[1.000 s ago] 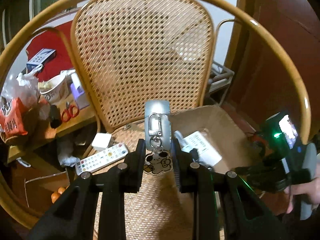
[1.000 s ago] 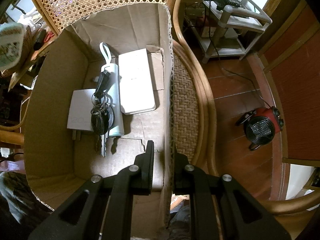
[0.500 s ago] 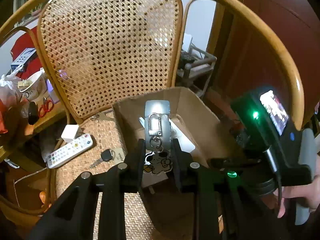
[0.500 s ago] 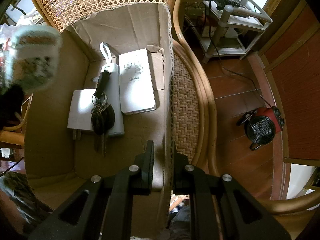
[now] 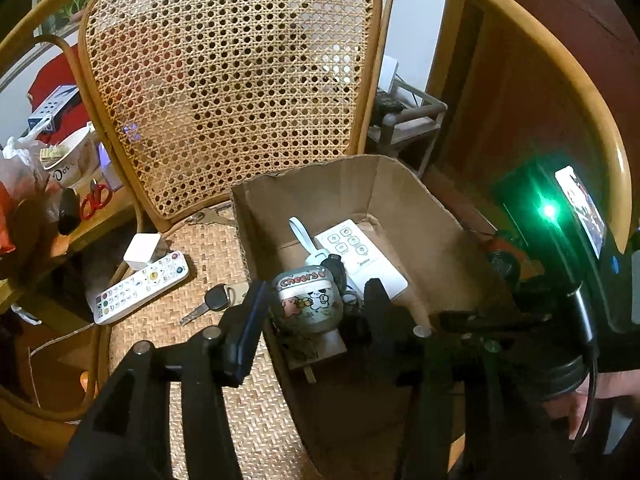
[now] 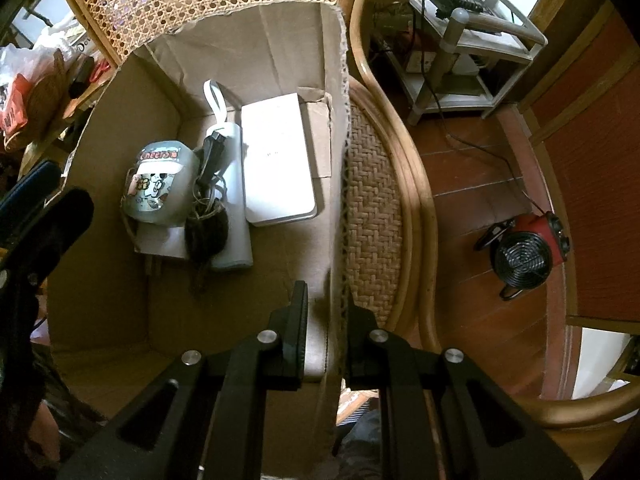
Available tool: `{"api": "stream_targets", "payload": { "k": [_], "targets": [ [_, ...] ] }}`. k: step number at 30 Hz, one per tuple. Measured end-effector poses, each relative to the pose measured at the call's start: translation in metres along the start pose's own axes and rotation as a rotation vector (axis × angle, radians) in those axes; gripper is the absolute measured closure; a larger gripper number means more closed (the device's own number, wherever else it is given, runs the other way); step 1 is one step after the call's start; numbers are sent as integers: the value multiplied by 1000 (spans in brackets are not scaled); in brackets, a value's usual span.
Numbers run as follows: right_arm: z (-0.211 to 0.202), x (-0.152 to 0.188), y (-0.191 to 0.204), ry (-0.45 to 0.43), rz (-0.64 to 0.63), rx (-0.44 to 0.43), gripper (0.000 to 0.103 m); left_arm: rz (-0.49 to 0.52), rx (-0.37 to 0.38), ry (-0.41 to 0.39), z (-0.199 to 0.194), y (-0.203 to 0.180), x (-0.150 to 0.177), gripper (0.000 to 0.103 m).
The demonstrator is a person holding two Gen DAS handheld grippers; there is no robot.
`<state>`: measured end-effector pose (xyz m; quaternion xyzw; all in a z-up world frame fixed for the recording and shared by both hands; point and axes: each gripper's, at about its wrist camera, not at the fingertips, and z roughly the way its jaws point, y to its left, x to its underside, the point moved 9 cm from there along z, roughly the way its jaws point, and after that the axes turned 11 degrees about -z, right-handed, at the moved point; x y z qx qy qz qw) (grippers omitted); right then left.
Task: Organize rigid objects
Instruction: 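Carry the cartoon case into the box and open the left tool, then move the left tool to the black key with the AIMA tag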
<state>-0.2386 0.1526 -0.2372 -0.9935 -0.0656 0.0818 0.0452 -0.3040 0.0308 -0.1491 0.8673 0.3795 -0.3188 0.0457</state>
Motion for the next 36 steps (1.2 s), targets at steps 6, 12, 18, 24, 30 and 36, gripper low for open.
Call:
{"api": "stream_targets", "payload": {
  "k": [6, 12, 18, 24, 30, 36],
  "targets": [
    [1, 0, 3, -2, -7, -5, 86, -23, -8, -27, -7, 16, -7, 55],
    [1, 1, 4, -1, -19, -1, 87, -66, -74, -31, -8, 65, -12, 55],
    [1, 1, 2, -3, -27, -1, 87, -108, -120, 0, 7, 112, -6, 51],
    [1, 0, -2, -1, -37, 4, 87, -107, -117, 50, 39, 121, 9, 43],
    [1, 0, -2, -1, -45, 2, 87, -117, -108, 112, 82, 121, 18, 43],
    [0, 0, -4, 1, -55, 7, 87, -137, -98, 123, 103, 122, 16, 43]
  ]
}}
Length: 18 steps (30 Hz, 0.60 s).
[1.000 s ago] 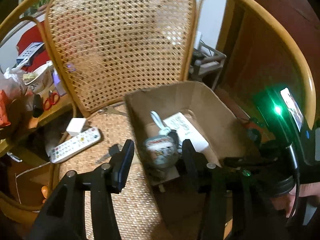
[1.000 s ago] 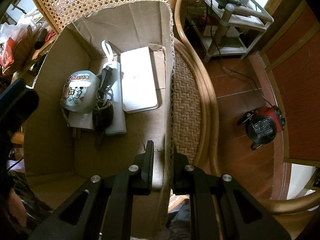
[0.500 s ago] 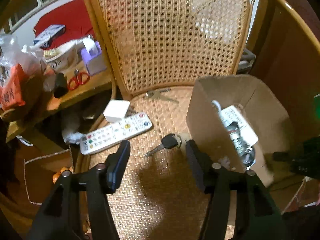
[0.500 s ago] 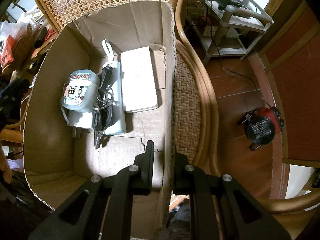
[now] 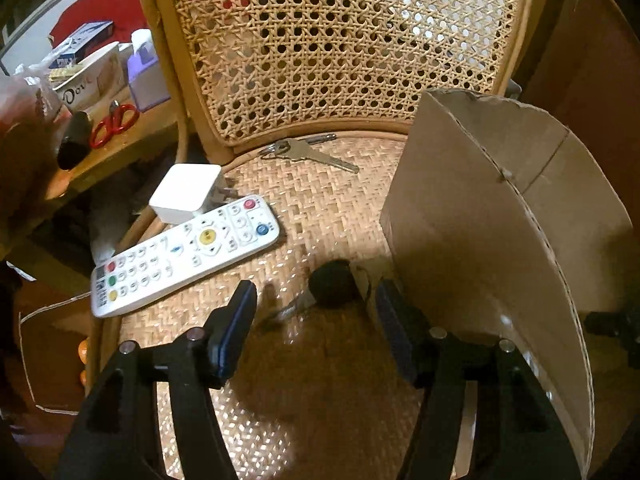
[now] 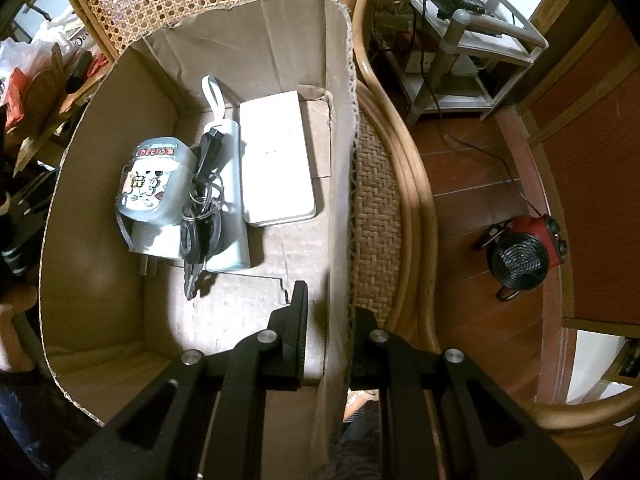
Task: Organize rigid objects
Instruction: 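Move the left tool to the black key with the AIMA tag, then grasp the black key with the left tool and lift it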
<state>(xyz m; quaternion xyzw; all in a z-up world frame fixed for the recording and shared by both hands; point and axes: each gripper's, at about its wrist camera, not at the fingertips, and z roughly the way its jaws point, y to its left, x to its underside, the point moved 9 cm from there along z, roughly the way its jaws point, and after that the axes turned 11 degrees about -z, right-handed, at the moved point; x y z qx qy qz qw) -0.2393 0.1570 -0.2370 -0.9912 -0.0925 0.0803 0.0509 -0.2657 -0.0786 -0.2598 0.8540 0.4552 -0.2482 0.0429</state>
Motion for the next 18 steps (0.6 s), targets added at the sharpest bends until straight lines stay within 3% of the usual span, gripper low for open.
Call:
{"api": "stream_targets", "payload": {
  "k": [8, 15, 18],
  "targets": [
    [1, 1, 0, -1, -10, 1, 87, -17, 1, 10, 23, 4, -9, 42],
    [4, 1, -3, 3, -15, 4, 87, -42, 25, 4, 31, 7, -12, 32],
    [5, 0, -4, 3, -19, 5, 87, -23, 33, -3, 32, 6, -11, 34]
  ]
}}
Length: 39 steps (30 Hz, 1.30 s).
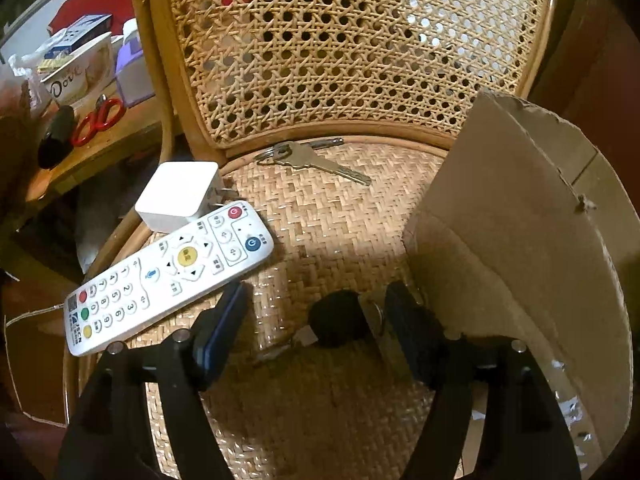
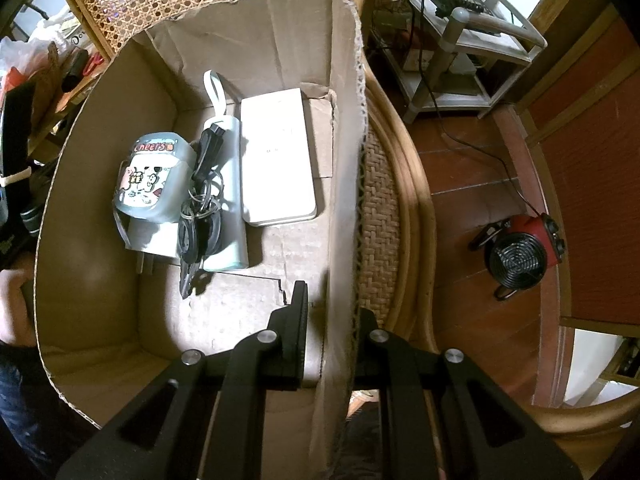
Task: Organize rigid objects
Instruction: 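Grasp the black key with the left tool and lift it, then carry the key into the box and open the left tool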
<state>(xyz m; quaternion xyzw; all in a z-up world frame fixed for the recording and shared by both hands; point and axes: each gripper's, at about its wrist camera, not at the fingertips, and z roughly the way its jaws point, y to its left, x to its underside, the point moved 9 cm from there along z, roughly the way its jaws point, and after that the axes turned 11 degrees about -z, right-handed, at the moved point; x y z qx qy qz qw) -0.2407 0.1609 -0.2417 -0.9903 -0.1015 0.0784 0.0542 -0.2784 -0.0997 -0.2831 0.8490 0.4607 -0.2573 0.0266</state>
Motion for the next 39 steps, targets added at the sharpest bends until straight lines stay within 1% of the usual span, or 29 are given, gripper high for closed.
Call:
{"api": "stream_targets", "payload": {
  "k": [1, 3, 5, 6, 7, 8, 9, 10, 19, 22, 29, 34, 39],
  "targets": [
    [0, 0, 1, 0, -1, 0, 87, 12, 7, 3, -1, -3, 1, 39],
    [0, 0, 0, -1, -2, 0, 87, 34, 51, 19, -2, -12, 3, 66],
    [0, 0, 0, -1, -8, 1, 86, 65, 19, 5, -5, -18, 3, 72],
    [0, -1, 1, -2, -8, -1, 86, 82, 4, -8, -6, -19, 3, 81],
    [0, -1, 1, -2, -10, -1, 86, 78, 14, -16, -9, -21, 1, 84],
    [0, 0, 0, -2, -11, -2, 86, 67, 23, -8, -9, -20, 1, 84],
    [0, 0, 0, -2, -12, -2, 86, 59, 24, 0, -9, -19, 1, 91],
    [0, -1, 0, -3, -13, -2, 86, 57, 24, -3, -10, -19, 0, 103],
    [0, -1, 1, -4, -22, -2, 86, 74, 16, -27, -25, -23, 2, 103],
    [0, -1, 0, -3, -23, -3, 86, 81, 2, -42, -32, -23, -1, 103],
    [1, -1, -1, -3, -31, -1, 86, 71, -4, -70, -53, -22, -8, 103],
    [1, -1, -2, -3, -36, -1, 86, 73, -6, -102, -74, -23, -17, 103],
    [1, -2, 0, -4, -48, -1, 83, 77, 1, -144, -99, -27, -28, 103]
  ]
}}
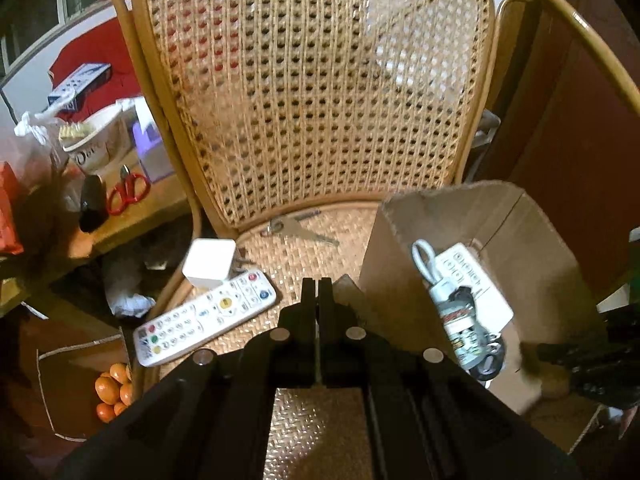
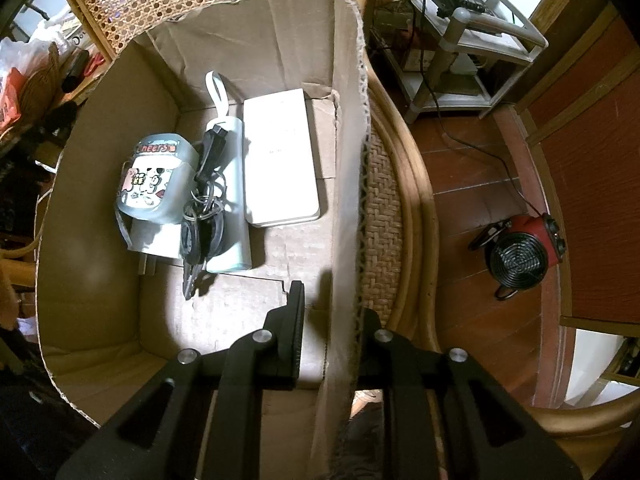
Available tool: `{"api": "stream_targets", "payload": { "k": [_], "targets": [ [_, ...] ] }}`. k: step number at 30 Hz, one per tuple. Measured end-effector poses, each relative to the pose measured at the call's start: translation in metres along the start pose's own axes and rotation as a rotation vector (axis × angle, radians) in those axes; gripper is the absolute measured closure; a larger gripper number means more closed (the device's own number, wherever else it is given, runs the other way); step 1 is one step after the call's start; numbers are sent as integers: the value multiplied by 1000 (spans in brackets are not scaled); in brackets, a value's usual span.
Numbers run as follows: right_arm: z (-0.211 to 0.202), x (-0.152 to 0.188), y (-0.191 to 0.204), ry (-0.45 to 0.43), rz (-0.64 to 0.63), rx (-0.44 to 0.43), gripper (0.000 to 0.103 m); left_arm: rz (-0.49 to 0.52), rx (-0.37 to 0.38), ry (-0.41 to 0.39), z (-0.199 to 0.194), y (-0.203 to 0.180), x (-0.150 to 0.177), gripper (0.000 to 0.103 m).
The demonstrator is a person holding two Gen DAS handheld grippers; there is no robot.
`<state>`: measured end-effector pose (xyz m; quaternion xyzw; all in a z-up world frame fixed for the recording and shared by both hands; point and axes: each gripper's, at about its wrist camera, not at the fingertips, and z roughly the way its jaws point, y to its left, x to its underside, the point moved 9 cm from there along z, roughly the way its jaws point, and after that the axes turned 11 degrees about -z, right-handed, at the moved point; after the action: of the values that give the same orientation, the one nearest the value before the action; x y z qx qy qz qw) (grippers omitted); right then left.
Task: Organize rigid objects
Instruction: 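Carry the key into the box and open the left tool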
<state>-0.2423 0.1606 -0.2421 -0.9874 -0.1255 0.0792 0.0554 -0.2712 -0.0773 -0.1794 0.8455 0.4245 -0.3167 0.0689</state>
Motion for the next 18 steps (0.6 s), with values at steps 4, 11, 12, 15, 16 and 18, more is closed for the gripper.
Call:
{"api": "stream_targets", "payload": {
  "k": [4, 11, 12, 15, 16, 18],
  "targets": [
    [0, -1, 2, -2, -1, -4, 83, 12, 2, -40, -24, -8, -14, 103],
    [0, -3, 4, -3, 0, -10, 83, 43, 18, -99, -61, -28, -32, 103],
    [-1, -3, 5, -4, 0, -10, 83, 52, 24, -100, -65, -33, -32, 103],
    [-1, -3, 5, -5, -4, -12, 83, 63, 36, -110, -73, -45, -31, 103],
    [-1, -3, 5, -5, -6, -12, 83, 68, 44, -111, -76, -51, -30, 103],
    [-2, -3, 6, -5, -6, -14, 83, 76, 54, -115, -81, -60, -28, 103]
  ]
}}
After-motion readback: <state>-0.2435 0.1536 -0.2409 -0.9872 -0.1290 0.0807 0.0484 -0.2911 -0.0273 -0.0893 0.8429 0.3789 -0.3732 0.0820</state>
